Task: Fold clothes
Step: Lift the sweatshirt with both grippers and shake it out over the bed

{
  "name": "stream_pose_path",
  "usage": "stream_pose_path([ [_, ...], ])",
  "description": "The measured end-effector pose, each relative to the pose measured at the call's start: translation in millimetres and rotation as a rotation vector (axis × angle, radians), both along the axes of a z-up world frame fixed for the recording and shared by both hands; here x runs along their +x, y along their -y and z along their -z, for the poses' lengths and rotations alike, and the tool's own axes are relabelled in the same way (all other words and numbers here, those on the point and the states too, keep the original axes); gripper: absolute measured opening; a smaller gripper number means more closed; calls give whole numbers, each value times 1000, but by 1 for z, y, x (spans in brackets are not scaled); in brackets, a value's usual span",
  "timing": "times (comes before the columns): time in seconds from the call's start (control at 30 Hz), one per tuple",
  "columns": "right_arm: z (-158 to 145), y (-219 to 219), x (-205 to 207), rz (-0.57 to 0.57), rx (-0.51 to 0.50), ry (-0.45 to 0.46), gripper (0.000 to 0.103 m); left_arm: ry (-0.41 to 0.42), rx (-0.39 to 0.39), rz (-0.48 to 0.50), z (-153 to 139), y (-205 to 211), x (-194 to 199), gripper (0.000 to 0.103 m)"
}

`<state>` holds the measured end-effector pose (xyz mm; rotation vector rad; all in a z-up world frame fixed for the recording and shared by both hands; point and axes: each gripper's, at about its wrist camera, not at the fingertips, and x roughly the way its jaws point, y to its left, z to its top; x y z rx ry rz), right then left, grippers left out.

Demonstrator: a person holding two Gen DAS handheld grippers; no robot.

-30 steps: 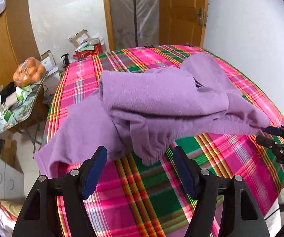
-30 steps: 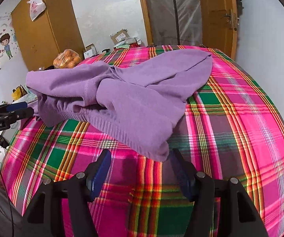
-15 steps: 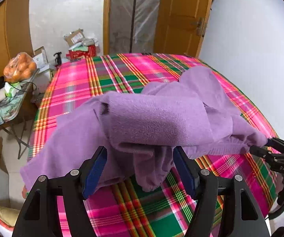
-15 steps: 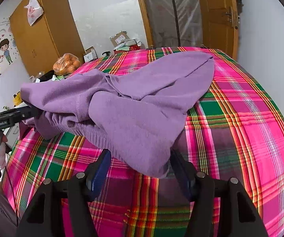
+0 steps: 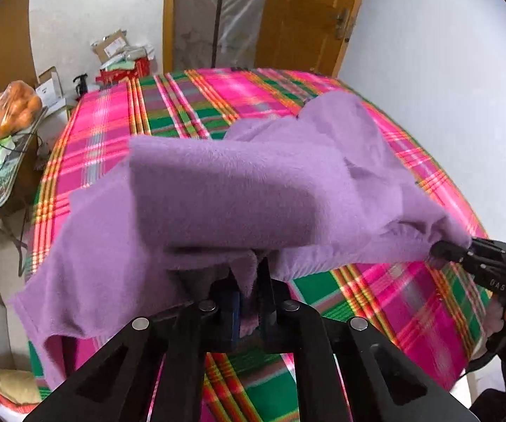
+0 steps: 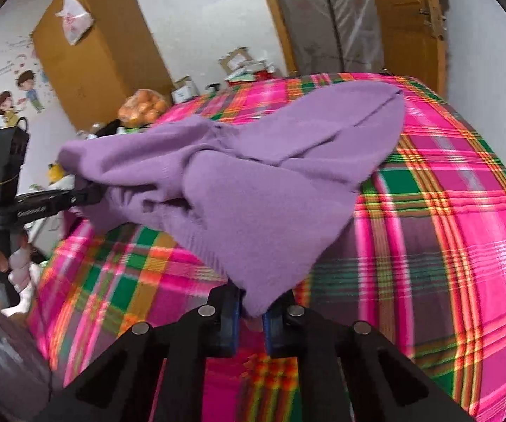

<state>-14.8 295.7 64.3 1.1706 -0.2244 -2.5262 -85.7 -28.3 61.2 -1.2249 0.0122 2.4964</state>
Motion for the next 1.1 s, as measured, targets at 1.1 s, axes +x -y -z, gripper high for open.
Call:
stream_pose_path([
  [1.1, -38, 103, 75, -477, -11, 23, 24, 6, 208, -326, -29, 154, 102, 3],
])
